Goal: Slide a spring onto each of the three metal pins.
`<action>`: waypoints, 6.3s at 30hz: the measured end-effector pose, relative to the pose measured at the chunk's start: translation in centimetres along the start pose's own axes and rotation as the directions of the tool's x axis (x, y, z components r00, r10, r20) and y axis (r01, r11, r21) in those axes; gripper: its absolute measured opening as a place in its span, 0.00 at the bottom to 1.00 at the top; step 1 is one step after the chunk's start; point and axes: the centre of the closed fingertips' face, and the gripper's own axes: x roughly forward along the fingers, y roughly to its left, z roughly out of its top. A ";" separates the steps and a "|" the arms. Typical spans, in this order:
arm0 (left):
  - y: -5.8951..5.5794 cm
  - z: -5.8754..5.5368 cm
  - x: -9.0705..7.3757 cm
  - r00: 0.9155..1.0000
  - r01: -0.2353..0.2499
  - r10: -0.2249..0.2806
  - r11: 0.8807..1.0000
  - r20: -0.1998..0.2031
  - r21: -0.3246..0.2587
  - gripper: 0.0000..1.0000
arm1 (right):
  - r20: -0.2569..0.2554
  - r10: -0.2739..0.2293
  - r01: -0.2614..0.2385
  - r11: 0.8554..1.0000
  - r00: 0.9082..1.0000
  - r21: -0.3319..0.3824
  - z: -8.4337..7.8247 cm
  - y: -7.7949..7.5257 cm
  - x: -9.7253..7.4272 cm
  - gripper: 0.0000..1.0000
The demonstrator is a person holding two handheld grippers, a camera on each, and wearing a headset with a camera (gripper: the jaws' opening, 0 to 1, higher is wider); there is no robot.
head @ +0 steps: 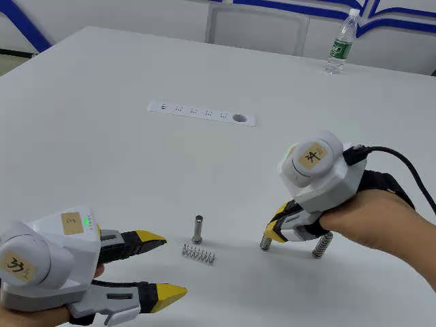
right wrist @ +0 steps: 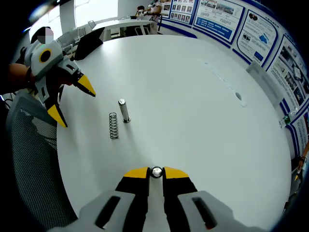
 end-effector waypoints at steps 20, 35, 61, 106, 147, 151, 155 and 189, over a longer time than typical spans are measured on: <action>0.0 -0.1 0.1 1.000 -0.001 0.001 1.000 -0.002 0.001 0.48 | 0.038 -0.026 0.028 0.999 0.999 -0.044 1.4 0.2 -1.3 0.16; 0.0 -0.1 0.1 1.000 -0.001 0.001 1.000 -0.007 0.006 0.48 | 0.104 0.077 -0.064 0.990 0.992 -0.123 5.1 4.5 -0.3 0.17; -0.2 -0.4 -0.2 1.000 -0.002 0.003 1.000 -0.019 0.005 0.48 | 0.020 0.190 -0.185 0.972 0.982 -0.141 3.7 7.9 5.4 0.16; -2.3 -0.4 2.0 0.995 0.078 -0.069 0.986 -0.066 0.148 0.37 | -0.049 0.273 -0.277 0.936 0.961 -0.217 3.1 11.5 -0.1 0.11; -3.1 0.8 2.9 0.994 0.112 -0.107 0.967 -0.034 0.231 0.11 | 0.033 0.266 -0.246 0.926 0.963 -0.286 6.6 12.6 -2.5 0.11; -3.2 1.0 3.0 0.994 0.112 -0.108 0.967 -0.030 0.228 0.11 | 0.039 0.266 -0.244 0.925 0.963 -0.290 6.9 12.7 -2.6 0.11; -3.2 1.2 3.0 0.994 0.113 -0.111 0.970 -0.022 0.216 0.11 | 0.046 0.266 -0.241 0.925 0.963 -0.294 7.2 12.7 -2.6 0.11; -0.5 0.5 1.4 1.000 0.013 -0.013 0.999 -0.006 0.032 0.43 | 0.102 0.196 -0.162 0.948 0.975 -0.274 9.1 9.1 -3.6 0.11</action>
